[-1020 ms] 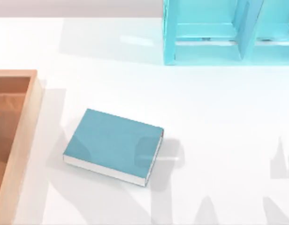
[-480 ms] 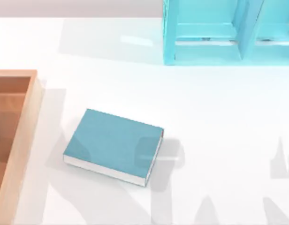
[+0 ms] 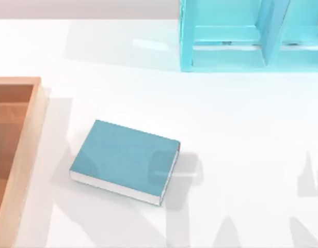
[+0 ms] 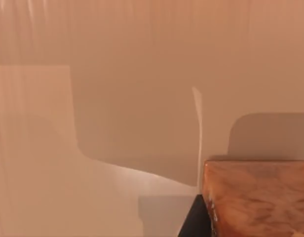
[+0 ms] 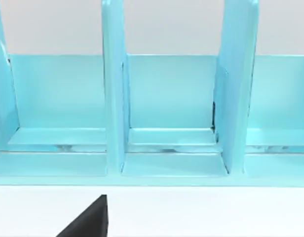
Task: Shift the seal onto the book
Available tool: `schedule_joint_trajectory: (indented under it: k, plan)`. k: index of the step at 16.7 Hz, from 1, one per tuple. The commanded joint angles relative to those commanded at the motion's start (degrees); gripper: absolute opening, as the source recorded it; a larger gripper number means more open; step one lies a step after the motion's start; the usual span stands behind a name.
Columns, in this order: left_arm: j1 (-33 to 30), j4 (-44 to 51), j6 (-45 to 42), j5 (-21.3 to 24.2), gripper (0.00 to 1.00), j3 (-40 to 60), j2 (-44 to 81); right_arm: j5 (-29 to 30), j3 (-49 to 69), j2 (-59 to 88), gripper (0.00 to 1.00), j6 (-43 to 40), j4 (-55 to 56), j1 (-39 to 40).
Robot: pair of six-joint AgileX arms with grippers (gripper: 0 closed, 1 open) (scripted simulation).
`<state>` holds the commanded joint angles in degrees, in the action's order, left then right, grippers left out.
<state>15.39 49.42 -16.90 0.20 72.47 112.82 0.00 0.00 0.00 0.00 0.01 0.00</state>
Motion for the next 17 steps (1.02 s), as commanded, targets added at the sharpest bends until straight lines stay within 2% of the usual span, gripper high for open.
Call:
schedule_joint_trajectory:
  k: [10, 13, 17]
  plan:
    - [-1.31, 0.38, 1.92, -0.59, 0.0, 2.21, -0.16, 0.0, 0.0, 0.0, 1.0, 0.0, 0.0, 0.0]
    - [-5.62, 4.86, 7.79, -2.09, 0.0, 9.81, 0.15, 0.0, 0.0, 0.0, 1.0, 0.0, 0.0, 0.0]
    - [-15.66, 18.41, 17.22, -2.08, 0.0, 20.37, -1.82, 0.0, 0.0, 0.0, 1.0, 0.0, 0.0, 0.0]
